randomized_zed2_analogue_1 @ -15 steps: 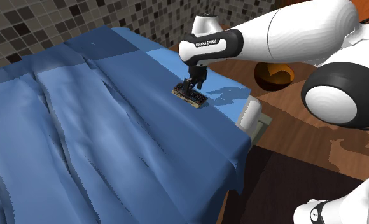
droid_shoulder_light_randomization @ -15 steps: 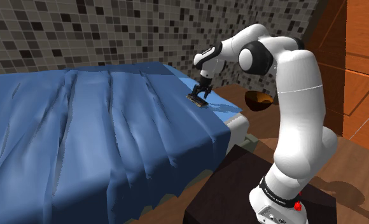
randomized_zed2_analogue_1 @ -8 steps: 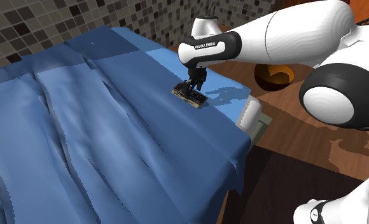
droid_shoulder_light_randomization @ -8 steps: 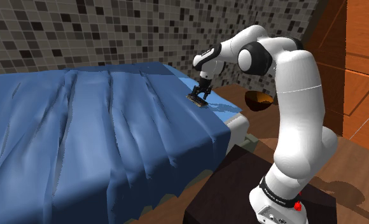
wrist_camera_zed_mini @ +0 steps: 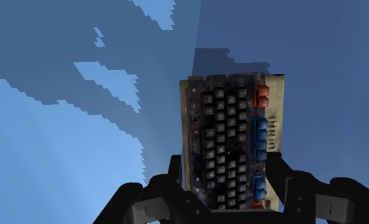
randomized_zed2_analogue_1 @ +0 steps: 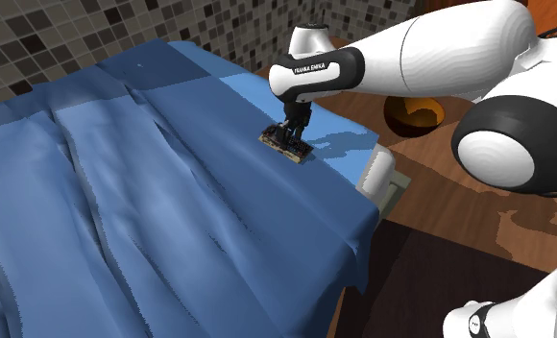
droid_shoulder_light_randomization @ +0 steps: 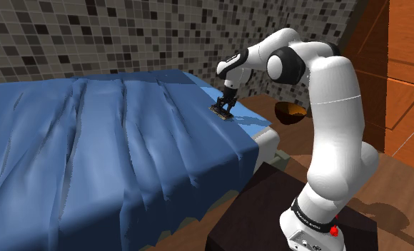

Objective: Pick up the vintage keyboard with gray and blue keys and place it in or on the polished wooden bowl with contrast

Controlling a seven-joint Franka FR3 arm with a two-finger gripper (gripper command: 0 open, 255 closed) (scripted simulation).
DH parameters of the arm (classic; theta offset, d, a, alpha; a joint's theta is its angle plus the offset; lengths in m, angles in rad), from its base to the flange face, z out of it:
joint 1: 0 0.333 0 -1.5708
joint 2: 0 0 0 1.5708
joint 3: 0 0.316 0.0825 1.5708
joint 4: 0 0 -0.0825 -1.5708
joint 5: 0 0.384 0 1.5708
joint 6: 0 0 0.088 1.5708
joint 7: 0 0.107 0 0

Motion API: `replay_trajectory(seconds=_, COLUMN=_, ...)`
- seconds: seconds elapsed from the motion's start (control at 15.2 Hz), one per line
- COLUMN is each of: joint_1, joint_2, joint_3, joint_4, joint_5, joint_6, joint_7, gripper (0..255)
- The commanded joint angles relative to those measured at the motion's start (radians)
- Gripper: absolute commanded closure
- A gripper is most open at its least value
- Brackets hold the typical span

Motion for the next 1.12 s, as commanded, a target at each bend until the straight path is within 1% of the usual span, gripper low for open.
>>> replay_trajectory(seconds=0.0, joint_1=0.000, joint_2=0.001, joint_3=0.000, joint_4=0.000, joint_5=0.000, joint_6=0.000, joint_7=0.000, gripper=255)
replay_trajectory(seconds=0.13, joint_1=0.000, joint_2=0.000, joint_3=0.000, joint_4=-0.001, joint_5=0.000, joint_6=0.001, joint_7=0.000, gripper=255)
replay_trajectory(seconds=1.06, joint_1=0.007, joint_2=-0.081, joint_3=-0.020, joint_4=0.065, joint_5=-0.039, joint_6=-0.140, joint_7=0.041, gripper=255)
